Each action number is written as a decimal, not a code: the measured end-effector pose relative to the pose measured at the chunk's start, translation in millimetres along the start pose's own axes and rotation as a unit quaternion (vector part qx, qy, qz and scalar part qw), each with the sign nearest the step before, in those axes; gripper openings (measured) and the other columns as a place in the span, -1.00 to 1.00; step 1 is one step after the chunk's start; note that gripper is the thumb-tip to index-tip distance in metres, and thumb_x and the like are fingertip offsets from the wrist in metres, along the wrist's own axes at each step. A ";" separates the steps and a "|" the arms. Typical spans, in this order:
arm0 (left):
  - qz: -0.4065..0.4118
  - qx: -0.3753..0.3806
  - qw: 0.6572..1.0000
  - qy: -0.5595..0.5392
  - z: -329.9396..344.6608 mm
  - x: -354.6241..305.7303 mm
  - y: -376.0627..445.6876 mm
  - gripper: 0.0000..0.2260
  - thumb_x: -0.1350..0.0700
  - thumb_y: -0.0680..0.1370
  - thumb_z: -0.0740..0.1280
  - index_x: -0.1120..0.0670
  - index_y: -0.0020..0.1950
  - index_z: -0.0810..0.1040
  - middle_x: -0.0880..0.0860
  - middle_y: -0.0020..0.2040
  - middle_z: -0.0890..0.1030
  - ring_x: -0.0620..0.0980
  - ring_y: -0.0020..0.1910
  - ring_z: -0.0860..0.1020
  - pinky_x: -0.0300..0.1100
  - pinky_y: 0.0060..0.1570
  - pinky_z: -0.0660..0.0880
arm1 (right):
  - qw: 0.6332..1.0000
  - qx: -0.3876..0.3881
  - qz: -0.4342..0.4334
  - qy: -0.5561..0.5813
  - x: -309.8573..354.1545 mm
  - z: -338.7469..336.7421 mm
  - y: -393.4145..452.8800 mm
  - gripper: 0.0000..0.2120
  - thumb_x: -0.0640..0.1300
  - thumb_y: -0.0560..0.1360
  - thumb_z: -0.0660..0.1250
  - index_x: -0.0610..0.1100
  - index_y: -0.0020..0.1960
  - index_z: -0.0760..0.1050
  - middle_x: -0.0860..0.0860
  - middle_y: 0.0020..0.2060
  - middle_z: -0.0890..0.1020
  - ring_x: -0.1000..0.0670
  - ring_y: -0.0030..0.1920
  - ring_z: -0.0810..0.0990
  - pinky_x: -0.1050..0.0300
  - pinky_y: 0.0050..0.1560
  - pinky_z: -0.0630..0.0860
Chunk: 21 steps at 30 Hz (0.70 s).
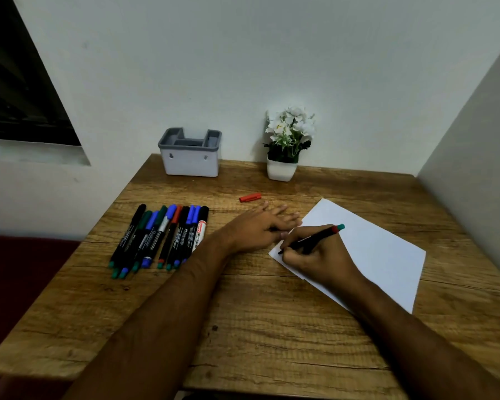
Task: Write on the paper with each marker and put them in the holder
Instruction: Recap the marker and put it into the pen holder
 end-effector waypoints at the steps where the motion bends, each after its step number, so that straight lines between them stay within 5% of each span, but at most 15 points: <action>1: -0.001 -0.001 1.000 -0.002 0.1 0.1 0.2 -0.62 -0.01 0.69 0.12 -0.13 0.52 0.30 -0.16 0.56 0.20 -0.17 0.58 -0.05 0.00 0.55 -0.19 | 1.000 -0.002 -0.002 0.002 0.9 -0.9 -0.3 -0.94 -0.14 0.42 0.51 0.02 -0.17 0.70 0.15 -0.24 0.71 0.12 -0.11 0.68 0.16 -0.11 0.63; 11: -0.003 -0.003 1.000 0.013 0.7 2.6 1.3 -0.61 -0.02 0.69 0.11 -0.14 0.54 0.27 -0.16 0.57 0.19 -0.18 0.58 -0.04 0.02 0.56 -0.15 | 1.000 -0.001 -0.007 0.000 2.2 -1.0 -0.9 -0.90 -0.18 0.46 0.48 0.02 -0.16 0.69 0.21 -0.24 0.69 0.16 -0.09 0.65 0.32 -0.18 0.56; 16: -0.005 -0.001 1.000 0.006 -1.2 -1.1 -1.1 -0.61 0.00 0.68 0.11 -0.12 0.54 0.28 -0.16 0.57 0.18 -0.18 0.58 -0.04 -0.01 0.56 -0.16 | 1.000 -0.020 -0.022 -0.004 2.7 0.4 3.2 -0.71 -0.20 0.46 0.39 0.18 -0.29 0.52 0.20 -0.43 0.58 0.16 -0.33 0.55 0.27 -0.30 0.43; 21: -0.004 -0.009 1.000 0.010 -2.0 -1.8 -2.1 -0.61 0.04 0.69 0.13 -0.12 0.53 0.29 -0.15 0.57 0.19 -0.18 0.58 -0.03 -0.01 0.56 -0.16 | 1.000 -0.020 -0.018 0.002 -3.8 0.6 4.8 -0.87 -0.14 0.45 0.39 0.06 -0.22 0.61 0.14 -0.40 0.62 0.16 -0.32 0.58 0.31 -0.28 0.42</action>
Point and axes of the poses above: each hand's wrist, its own y-axis towards the middle knuckle, its own z-axis out of the palm, x = y × z, the point moved 7 cm from there along y, towards the middle knuckle
